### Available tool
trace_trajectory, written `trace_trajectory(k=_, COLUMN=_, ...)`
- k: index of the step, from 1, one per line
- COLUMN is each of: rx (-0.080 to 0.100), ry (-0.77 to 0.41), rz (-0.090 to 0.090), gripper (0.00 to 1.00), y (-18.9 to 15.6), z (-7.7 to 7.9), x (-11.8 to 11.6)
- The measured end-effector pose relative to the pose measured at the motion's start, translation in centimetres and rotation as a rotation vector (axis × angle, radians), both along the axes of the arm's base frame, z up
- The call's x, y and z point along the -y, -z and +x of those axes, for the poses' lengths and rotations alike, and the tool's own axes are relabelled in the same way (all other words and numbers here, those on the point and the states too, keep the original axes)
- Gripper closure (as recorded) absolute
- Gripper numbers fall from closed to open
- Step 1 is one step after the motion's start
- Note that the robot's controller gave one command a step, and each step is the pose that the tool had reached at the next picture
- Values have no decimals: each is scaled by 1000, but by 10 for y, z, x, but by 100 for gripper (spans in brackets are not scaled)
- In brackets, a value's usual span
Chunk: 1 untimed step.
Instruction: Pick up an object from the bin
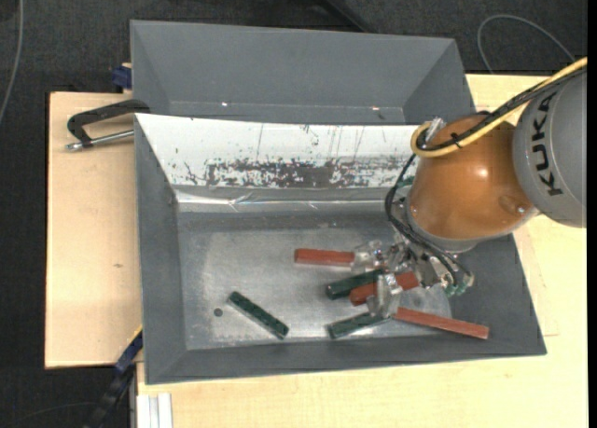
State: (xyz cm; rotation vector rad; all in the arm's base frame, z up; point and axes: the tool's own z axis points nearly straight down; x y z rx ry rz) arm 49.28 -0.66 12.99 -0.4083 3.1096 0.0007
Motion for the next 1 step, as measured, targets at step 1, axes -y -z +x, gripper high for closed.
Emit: trace_trajectory(k=1, rx=-4, ry=-1, rz=0, gripper=100, y=-13, z=-1, x=0)
